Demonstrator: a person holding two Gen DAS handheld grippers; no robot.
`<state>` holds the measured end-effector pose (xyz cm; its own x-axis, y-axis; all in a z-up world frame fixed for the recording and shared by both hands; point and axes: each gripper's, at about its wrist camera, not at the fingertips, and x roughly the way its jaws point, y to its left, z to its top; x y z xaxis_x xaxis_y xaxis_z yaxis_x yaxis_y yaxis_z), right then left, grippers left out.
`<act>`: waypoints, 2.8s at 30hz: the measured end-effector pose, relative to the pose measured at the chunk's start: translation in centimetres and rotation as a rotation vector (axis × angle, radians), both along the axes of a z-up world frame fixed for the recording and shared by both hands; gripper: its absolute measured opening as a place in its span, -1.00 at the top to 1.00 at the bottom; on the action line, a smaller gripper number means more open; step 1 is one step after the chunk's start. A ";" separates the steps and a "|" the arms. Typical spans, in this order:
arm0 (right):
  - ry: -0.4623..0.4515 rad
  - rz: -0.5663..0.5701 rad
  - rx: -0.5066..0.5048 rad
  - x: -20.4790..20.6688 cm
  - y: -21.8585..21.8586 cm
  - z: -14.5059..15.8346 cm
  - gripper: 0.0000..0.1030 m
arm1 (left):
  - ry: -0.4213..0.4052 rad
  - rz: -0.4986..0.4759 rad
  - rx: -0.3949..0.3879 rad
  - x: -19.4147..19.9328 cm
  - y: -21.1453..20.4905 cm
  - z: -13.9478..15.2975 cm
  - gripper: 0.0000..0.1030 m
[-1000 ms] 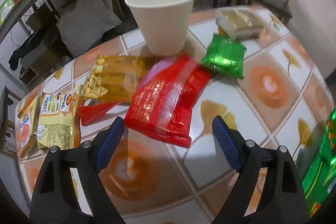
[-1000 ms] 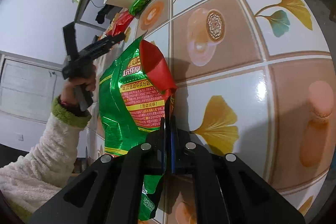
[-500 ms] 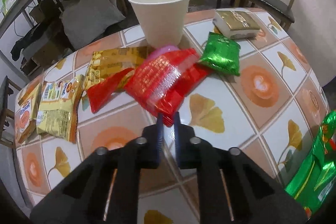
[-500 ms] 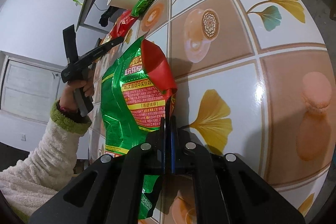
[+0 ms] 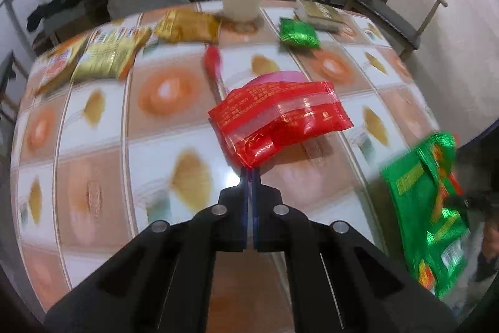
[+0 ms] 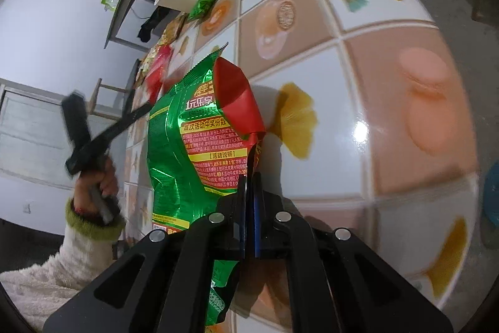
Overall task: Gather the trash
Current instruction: 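Grasp the red candy packet with the left tool while the right tool holds the green bag, then carry the green bag and red packet over the wastebasket and release both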
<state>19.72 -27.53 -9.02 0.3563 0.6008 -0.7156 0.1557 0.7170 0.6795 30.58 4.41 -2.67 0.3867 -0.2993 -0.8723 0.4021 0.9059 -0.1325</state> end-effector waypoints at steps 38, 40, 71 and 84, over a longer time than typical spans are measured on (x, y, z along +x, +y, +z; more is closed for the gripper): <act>0.055 -0.185 0.039 -10.7 -1.6 0.4 0.30 | -0.198 -0.311 0.180 -18.8 -5.3 -1.4 -0.16; 0.055 -0.184 0.036 -10.6 -1.5 0.5 0.30 | -0.181 -0.341 0.171 -19.1 -5.2 -1.2 -0.20; 0.031 -0.241 0.115 -11.7 -2.1 -0.2 0.90 | -0.137 -0.293 0.056 -18.1 -3.8 -0.1 0.48; -0.101 -0.339 0.172 -14.4 -5.7 2.8 0.92 | -0.183 -0.348 -0.099 -17.9 -8.7 4.7 0.49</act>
